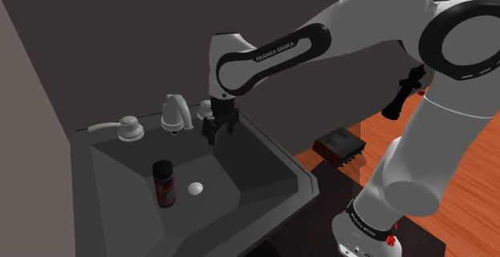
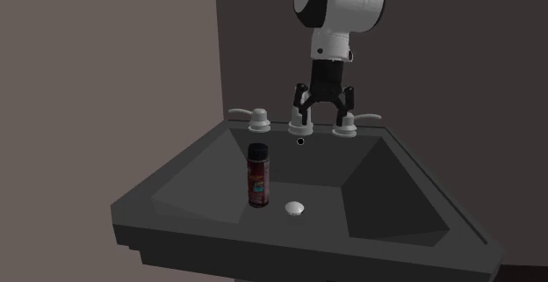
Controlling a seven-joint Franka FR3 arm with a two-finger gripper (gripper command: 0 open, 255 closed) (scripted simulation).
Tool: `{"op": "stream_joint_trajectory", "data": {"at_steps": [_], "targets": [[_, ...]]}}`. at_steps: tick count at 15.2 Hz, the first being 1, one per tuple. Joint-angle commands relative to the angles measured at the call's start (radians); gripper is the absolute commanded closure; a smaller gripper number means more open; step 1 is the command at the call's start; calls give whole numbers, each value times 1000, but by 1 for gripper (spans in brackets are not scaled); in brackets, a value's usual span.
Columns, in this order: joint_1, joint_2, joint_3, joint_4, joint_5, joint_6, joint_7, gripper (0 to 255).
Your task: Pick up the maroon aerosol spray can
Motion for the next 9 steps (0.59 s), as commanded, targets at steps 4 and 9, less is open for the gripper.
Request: {"op": "stream_joint_trajectory", "data": {"at_steps": [4, 9], "targets": [[42, 179, 23, 149, -20, 42, 61, 0], [92, 357, 32, 334, -47, 47, 112, 0]]}}
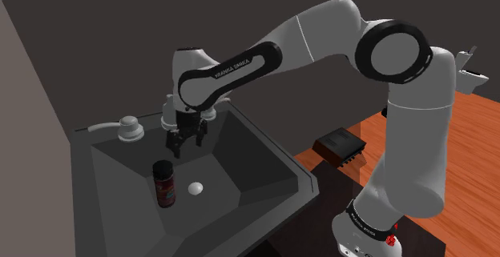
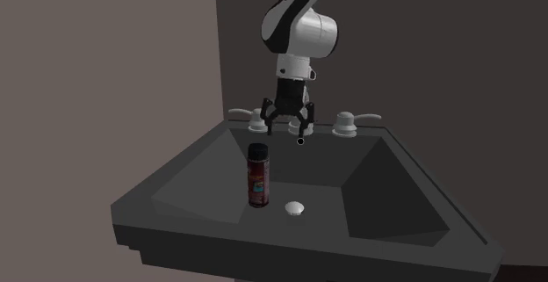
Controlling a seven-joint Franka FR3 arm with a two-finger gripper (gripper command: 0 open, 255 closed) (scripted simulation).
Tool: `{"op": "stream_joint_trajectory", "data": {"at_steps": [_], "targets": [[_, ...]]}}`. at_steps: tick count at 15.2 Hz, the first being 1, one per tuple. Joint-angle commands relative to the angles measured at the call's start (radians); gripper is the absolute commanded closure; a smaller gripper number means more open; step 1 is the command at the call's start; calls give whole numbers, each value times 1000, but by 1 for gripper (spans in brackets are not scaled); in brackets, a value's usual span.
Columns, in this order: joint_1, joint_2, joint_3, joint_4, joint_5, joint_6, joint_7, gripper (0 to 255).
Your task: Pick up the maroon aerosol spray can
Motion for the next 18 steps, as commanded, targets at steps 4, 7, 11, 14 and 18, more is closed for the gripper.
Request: {"op": "stream_joint_trajectory", "data": {"at_steps": [4, 7, 11, 14, 18], "targets": [[58, 184, 3, 218, -25, -20, 46, 0], [94, 298, 1, 369, -38, -49, 66, 0], [98, 327, -3, 362, -41, -13, 63, 0], [100, 351, -6, 359, -44, 13, 61, 0], [99, 353, -7, 354, -44, 21, 59, 255]]}}
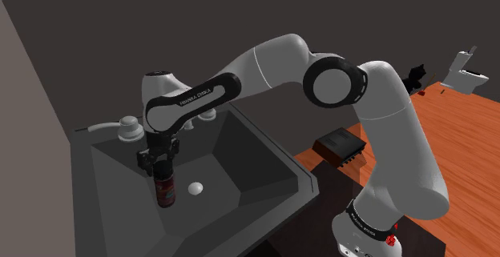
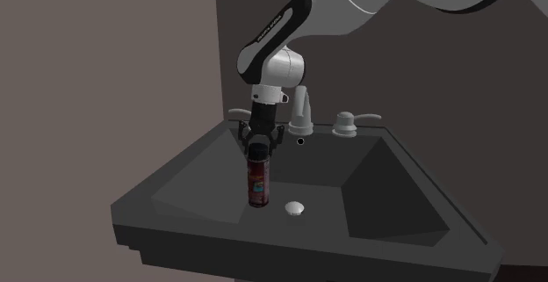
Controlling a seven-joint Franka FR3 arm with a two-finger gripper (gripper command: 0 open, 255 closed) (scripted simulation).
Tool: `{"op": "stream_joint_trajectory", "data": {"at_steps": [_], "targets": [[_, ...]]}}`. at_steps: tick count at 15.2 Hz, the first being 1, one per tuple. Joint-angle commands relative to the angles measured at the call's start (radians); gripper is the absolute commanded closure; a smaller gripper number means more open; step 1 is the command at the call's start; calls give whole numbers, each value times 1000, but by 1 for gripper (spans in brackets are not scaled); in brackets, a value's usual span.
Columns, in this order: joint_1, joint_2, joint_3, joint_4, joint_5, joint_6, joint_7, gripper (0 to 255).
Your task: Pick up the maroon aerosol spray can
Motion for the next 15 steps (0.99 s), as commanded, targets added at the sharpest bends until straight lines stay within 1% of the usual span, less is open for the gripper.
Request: {"op": "stream_joint_trajectory", "data": {"at_steps": [1, 8, 15], "targets": [[0, 1, 0, -2, 0, 1, 0, 255], [1, 4, 0, 3, 0, -1, 0, 255], [-4, -50, 6, 12, 6, -63, 6, 255]]}}
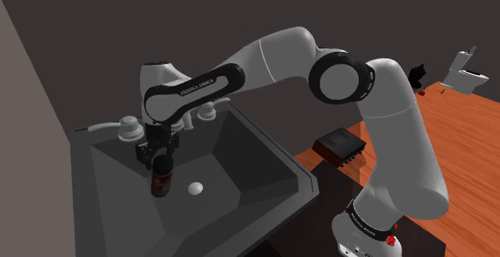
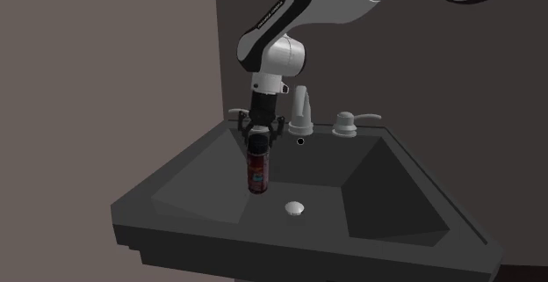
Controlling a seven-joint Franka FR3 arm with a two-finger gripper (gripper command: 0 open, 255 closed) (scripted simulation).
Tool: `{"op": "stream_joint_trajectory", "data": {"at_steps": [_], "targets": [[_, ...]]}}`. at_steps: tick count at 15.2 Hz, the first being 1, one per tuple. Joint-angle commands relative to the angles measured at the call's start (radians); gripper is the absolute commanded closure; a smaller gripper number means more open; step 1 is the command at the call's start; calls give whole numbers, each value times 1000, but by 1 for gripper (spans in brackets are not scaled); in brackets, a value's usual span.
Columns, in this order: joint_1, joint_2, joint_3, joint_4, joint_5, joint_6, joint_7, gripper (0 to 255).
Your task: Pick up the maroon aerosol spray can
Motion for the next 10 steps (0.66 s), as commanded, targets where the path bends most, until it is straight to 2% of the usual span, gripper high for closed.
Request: {"op": "stream_joint_trajectory", "data": {"at_steps": [1, 10], "targets": [[0, -12, 2, 7, 2, -18, 3, 255], [-4, -58, 8, 32, 8, -88, 9, 255]]}}
